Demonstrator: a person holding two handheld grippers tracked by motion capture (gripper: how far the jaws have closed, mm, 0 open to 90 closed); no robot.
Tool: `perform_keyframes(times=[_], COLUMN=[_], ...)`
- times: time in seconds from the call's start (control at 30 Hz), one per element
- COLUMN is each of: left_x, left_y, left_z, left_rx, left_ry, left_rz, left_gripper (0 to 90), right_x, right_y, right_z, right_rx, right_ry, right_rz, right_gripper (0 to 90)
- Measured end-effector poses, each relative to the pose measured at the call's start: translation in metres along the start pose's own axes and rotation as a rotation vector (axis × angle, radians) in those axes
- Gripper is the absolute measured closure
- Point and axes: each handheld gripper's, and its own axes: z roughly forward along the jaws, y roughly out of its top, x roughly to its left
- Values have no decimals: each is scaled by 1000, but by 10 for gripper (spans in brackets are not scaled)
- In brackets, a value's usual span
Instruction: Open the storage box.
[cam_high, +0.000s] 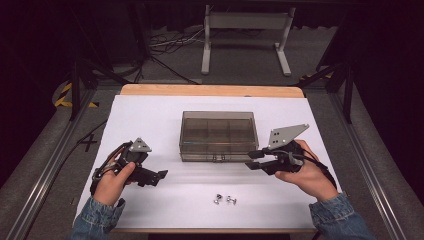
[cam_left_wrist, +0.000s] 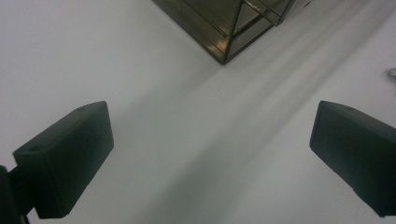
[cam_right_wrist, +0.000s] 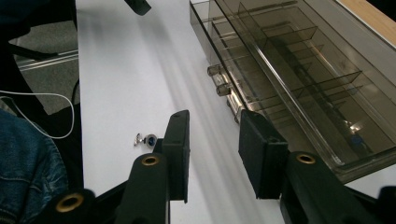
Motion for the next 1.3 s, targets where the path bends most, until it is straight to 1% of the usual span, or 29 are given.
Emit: perform_keyframes(times=[0.17,0.2,0.27,0.33,0.37,0.4,0.43,0.47,0.6,0.67,0.73,0.77,0.8,0.87,0.9,0.93,0.97,1.03,1.07,1.1,1.17,1.23,1.3], left_x=[1,1,1,0,0,0,0,0,0,0,0,0,0,0,0,0,0,0,0,0,0,0,-1], left_y=[-1,-1,-1,-1,-1,-1,-1,-1,-1,-1,-1,-1,-1,-1,-1,-1,-1,-1,-1,-1,-1,-1,-1], left_z=[0,0,0,0,0,0,0,0,-1,0,0,0,0,0,0,-1,-1,-2,-1,-1,-1,-2,-2], left_rx=[-6,-8,-6,-8,-8,-8,-8,-8,-6,-7,-6,-4,-3,-5,-7,-6,-8,-4,-9,-9,-8,-3,-3], left_ry=[-2,2,3,3,2,2,2,1,5,1,1,-3,-3,-1,0,3,5,0,2,2,1,1,-3], left_rz=[-3,-6,-9,-8,-7,-7,-7,-7,-3,-6,-1,2,2,-4,-7,-3,-3,-3,-6,-5,-4,2,-3], left_gripper=[3,3,4,4,4,3,3,3,4,4,3,3,3,3,4,4,4,3,4,4,4,4,4], right_x=[-9,-13,-14,-17,-19,-20,-21,-22,-27,-31,-35,-35,-39,-40,-40,-42,-42,-42,-42,-42,-43,-43,-43], right_y=[6,8,9,11,12,12,13,14,15,14,13,13,11,11,11,10,10,10,10,10,9,9,9], right_z=[0,1,2,4,5,6,6,7,12,15,19,19,24,25,27,30,30,34,37,37,39,42,43], right_rx=[15,27,26,33,38,43,44,50,64,69,91,91,112,118,131,153,153,174,196,196,214,246,251], right_ry=[-5,21,30,26,40,53,55,48,30,42,32,32,41,44,42,38,38,34,30,30,28,25,26], right_rz=[13,29,30,18,19,31,33,24,16,20,13,13,15,16,13,1,1,-11,-22,-22,-20,-33,-37], right_gripper=[645,644,645,640,638,637,638,640,639,645,650,650,653,653,655,660,660,669,674,674,675,695,697])
